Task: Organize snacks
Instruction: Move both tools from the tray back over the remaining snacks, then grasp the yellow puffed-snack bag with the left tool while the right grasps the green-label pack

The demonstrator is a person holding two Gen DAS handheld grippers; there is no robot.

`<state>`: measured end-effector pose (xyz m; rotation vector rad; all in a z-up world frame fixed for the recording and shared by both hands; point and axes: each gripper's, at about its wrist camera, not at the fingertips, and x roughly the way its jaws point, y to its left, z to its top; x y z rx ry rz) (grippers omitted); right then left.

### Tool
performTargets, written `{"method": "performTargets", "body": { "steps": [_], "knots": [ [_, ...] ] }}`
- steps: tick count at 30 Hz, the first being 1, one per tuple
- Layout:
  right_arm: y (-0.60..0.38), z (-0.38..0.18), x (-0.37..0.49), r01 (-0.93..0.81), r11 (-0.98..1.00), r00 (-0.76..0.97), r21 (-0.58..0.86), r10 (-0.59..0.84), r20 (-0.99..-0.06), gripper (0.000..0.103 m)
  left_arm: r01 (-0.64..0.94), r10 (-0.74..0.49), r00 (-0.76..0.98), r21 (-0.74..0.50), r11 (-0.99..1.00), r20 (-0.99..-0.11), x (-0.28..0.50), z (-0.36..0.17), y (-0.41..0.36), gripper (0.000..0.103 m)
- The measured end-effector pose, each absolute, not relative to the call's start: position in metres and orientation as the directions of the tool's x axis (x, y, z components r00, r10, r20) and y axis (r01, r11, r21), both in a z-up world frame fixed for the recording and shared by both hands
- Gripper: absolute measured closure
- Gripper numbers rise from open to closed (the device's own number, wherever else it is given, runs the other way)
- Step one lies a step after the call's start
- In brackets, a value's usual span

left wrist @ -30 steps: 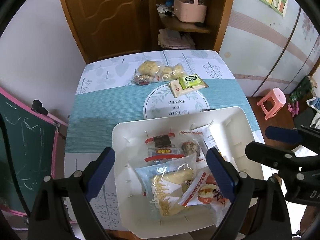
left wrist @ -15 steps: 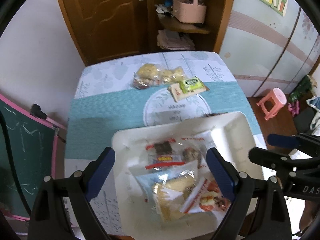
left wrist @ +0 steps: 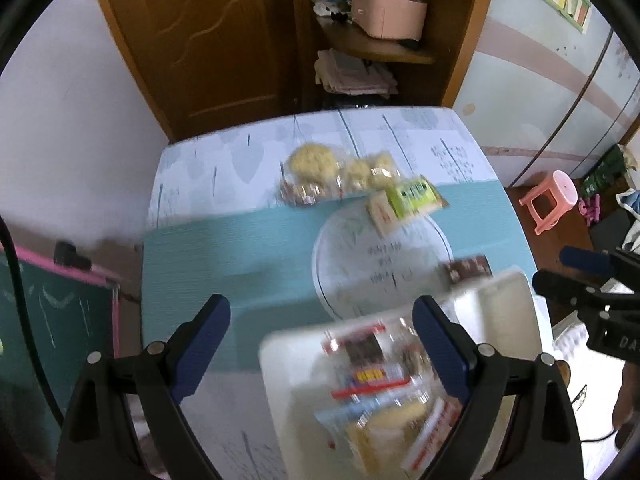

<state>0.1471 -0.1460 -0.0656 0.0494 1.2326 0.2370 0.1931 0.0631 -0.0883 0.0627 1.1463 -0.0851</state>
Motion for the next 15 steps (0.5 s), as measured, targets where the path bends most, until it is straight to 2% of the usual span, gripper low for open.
{"method": "performTargets", "body": {
  "steps": [4,6,9,15],
  "knots": [
    [-0.142,-0.062,0.187,-0.163,0.979,0.335,0.12,0.17,-0.927,0.039,0.133,-0.028,0.416,0.03,0.991,-0.909,0.242,-0.083,0.073,0.011],
    [-0.141,-0.063,0.21,-0.168,0.979,0.337,0.115,0.167,-0.927,0.031,0.156,-0.045,0.41,0.021,0.987,-0.911,0.27,-0.083,0.076,0.011],
    [-0.14,-0.073,0.241,-0.174,0.978,0.333,0.114,0.167,-0.928,0.026,0.167,-0.062,0.39,0.004,0.986,-0.919,0.308,-0.091,0.079,0.011],
    [-0.141,-0.114,0.298,-0.154,0.982,0.283,0.109,0.15,-0.947,0.025,0.099,-0.112,0.309,-0.085,0.991,-0.944,0.386,-0.132,0.084,0.011]
  ]
}}
